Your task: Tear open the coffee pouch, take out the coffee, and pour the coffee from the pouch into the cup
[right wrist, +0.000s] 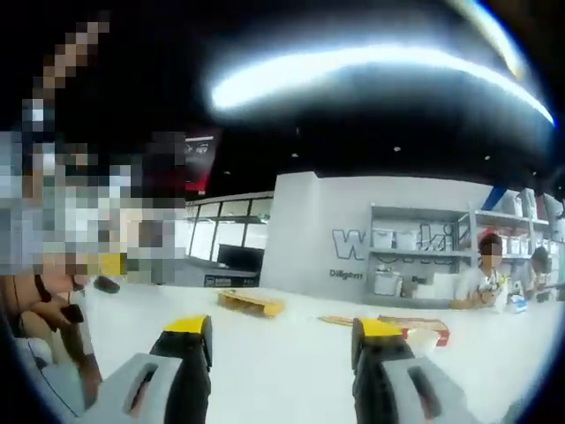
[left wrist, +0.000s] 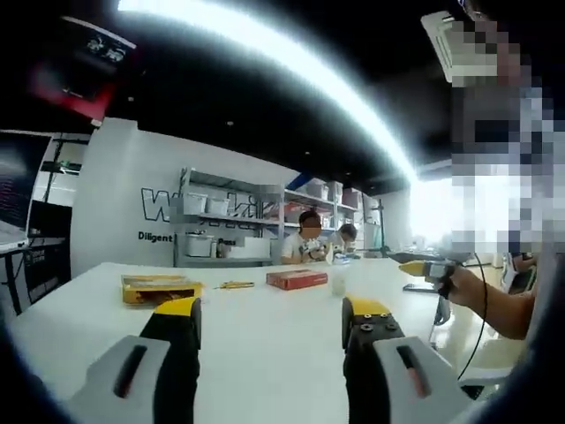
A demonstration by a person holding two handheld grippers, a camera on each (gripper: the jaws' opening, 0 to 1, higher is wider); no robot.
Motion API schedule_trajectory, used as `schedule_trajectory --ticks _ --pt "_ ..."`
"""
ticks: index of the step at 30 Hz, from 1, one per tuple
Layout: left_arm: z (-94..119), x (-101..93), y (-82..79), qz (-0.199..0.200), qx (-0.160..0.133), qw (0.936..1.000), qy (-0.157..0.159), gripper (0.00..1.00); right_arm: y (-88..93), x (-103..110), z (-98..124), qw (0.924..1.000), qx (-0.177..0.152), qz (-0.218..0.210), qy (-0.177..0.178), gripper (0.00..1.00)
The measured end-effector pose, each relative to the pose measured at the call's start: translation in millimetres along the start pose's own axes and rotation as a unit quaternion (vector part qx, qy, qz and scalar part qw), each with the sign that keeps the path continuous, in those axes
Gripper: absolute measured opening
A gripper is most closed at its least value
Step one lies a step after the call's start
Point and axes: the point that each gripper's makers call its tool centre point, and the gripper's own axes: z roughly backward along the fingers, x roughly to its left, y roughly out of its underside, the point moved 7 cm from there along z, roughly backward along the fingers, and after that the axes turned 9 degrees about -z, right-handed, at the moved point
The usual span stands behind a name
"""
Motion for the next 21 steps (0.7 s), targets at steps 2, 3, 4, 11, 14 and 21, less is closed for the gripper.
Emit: schedule_trajectory --ticks 2,3,4,11,14,21 --pt "10 -2.4 -3.9 -0.009 -0.005 0.9999 -0.007 0.68 6.3 10 4 1.0000 0.006 -0.005 -0.003 0.63" --pt "13 -3.6 -5.3 -0.014 -0.005 0.9998 -0.009 0.68 8.9 15 6 0.9999 0.007 -0.006 -0.004 0.63" --pt "16 -4.8 -6.5 -0.015 -0.003 0.9998 -0.010 0.69 11.1 20 9 0.9999 0.009 -0.007 -0.008 0.63" --pt "34 -16.9 -10.4 -0.024 -0.002 0.9996 -0.011 0.70 10.2 35 28 0.9999 0.009 -0.001 -0.005 0.65" --pt "43 -24.4 -5.8 -0.017 0.000 0.9998 -0.010 0.71 6.8 37 37 1.0000 0.007 0.002 -0.002 0.64" --pt "63 -35.4 7.7 0.013 0.003 0.9998 -0.018 0.71 9.2 32 48 0.9999 -0.003 -0.008 0.011 0.61"
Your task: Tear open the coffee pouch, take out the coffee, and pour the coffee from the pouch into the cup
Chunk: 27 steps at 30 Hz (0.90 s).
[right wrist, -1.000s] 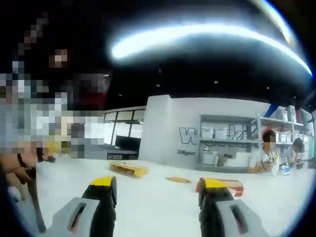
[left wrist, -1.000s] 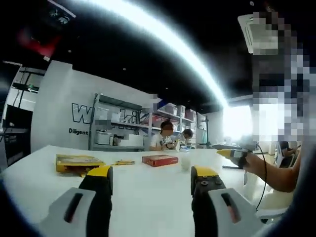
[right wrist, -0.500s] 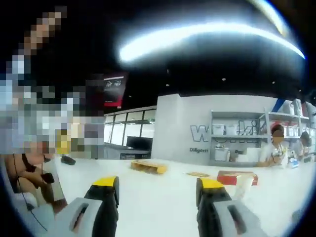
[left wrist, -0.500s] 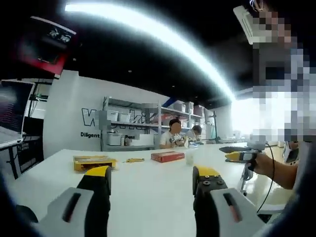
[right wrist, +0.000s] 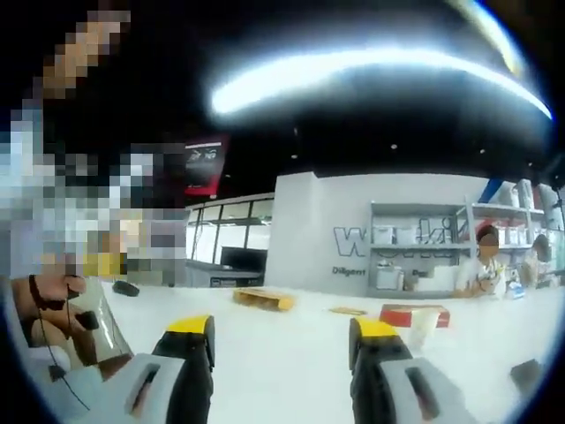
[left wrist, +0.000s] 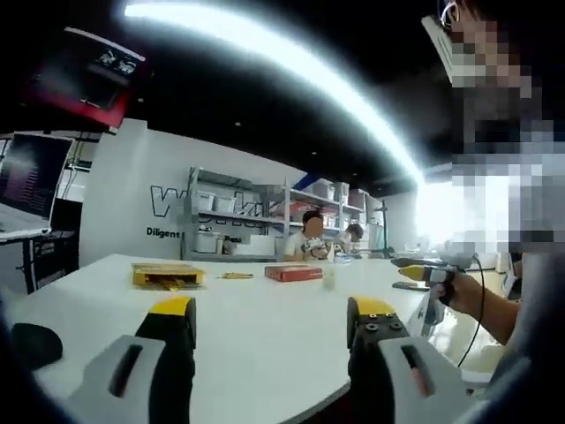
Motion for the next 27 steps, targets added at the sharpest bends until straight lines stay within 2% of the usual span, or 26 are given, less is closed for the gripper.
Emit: schedule_trajectory --ticks 11,23,27 --pt "3 -7.0 3.7 -0.004 0.001 1.0000 0.003 0.71 -5.4 0 -5 0.9999 -0.014 0.004 -0.001 0.61" --pt "-6 -12.8 -8.5 -0.021 -0.017 0.9995 0.019 0.69 1.6 2 -7 0.9999 -0.016 0.000 0.000 0.62" --pt "-6 -14.6 -9.1 -0.015 -0.026 0.9993 0.021 0.69 1.4 2 -4 0.9998 -0.021 -0.002 0.001 0.61"
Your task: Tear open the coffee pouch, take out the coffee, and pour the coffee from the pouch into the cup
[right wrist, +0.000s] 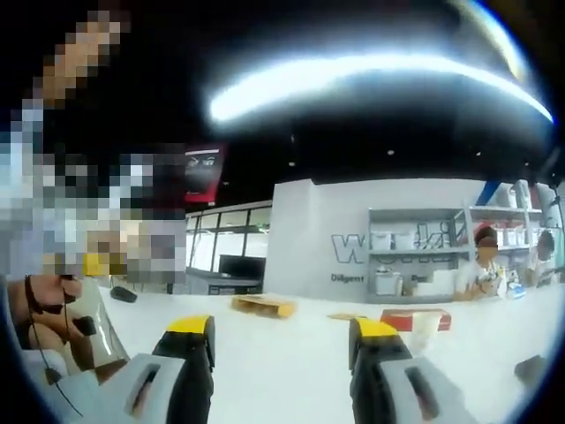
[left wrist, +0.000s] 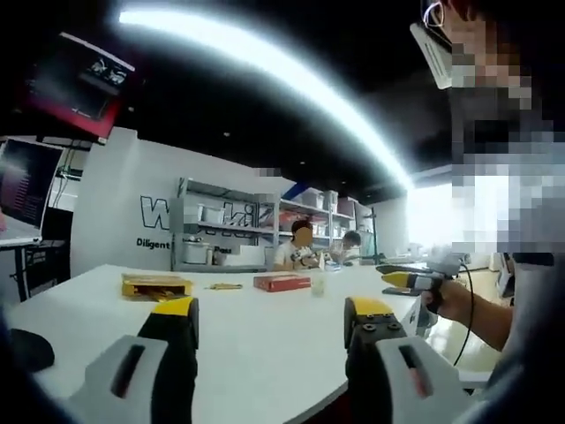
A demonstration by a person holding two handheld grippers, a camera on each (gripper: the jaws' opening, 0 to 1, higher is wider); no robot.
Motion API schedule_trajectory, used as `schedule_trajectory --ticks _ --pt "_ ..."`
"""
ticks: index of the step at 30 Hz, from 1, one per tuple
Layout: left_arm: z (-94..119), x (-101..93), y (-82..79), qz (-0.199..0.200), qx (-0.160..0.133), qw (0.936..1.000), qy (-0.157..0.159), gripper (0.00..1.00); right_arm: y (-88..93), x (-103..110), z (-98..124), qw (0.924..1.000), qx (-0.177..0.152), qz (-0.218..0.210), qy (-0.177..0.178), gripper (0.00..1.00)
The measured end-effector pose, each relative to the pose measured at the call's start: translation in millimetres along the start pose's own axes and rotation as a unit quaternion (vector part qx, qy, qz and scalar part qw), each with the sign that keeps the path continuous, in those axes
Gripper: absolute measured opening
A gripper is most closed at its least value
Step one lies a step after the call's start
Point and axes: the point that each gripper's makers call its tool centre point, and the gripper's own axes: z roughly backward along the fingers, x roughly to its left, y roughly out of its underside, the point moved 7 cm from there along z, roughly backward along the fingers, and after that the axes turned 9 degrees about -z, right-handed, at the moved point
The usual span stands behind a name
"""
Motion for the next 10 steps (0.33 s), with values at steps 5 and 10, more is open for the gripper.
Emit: schedule_trajectory --ticks 5,10 --pt "0.6 -2.1 1.1 0.001 0.004 1.0000 0.002 0.69 1.6 -1.5 3.3 1.0000 -0.003 -0.008 0.002 0.61" --pt "3.2 -3.6 -0.6 0.002 0.000 1.0000 0.001 0.69 1.3 -1.4 6.9 1.0000 -0.005 -0.008 0.004 0.61"
